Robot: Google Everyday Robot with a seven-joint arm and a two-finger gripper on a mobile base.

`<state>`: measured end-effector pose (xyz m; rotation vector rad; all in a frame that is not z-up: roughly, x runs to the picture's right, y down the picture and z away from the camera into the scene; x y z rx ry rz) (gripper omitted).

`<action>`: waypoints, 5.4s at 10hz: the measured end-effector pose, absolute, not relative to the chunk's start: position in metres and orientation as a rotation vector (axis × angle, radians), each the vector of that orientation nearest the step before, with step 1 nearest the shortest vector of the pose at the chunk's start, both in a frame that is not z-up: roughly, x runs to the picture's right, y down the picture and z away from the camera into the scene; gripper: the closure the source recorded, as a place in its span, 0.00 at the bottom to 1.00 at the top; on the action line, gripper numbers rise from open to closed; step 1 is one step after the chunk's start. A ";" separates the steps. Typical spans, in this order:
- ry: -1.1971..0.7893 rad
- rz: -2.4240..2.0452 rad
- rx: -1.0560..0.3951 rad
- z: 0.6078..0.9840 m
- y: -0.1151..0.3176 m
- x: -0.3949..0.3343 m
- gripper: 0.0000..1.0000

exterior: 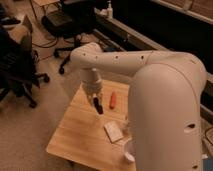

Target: Place the eraser on the white sponge

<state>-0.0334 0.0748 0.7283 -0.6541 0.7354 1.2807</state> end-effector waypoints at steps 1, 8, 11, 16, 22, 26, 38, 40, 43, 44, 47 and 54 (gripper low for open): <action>0.787 1.286 -0.629 0.725 0.081 -0.022 1.00; 1.010 1.268 -0.475 0.716 0.121 0.010 1.00; 1.071 1.232 -0.386 0.708 0.139 0.013 1.00; 1.141 1.179 -0.314 0.681 0.191 0.009 1.00; 1.169 1.181 -0.359 0.677 0.232 0.006 1.00; 1.162 1.186 -0.274 0.686 0.201 0.015 1.00; 1.255 1.133 -0.294 0.735 0.212 0.020 1.00; 1.264 1.141 -0.296 0.742 0.211 0.022 1.00; 1.269 1.161 -0.284 0.750 0.202 0.026 1.00; 1.269 1.164 -0.282 0.752 0.200 0.026 1.00; 1.277 1.172 -0.279 0.755 0.198 0.028 0.95; 1.271 1.160 -0.291 0.764 0.193 0.021 0.26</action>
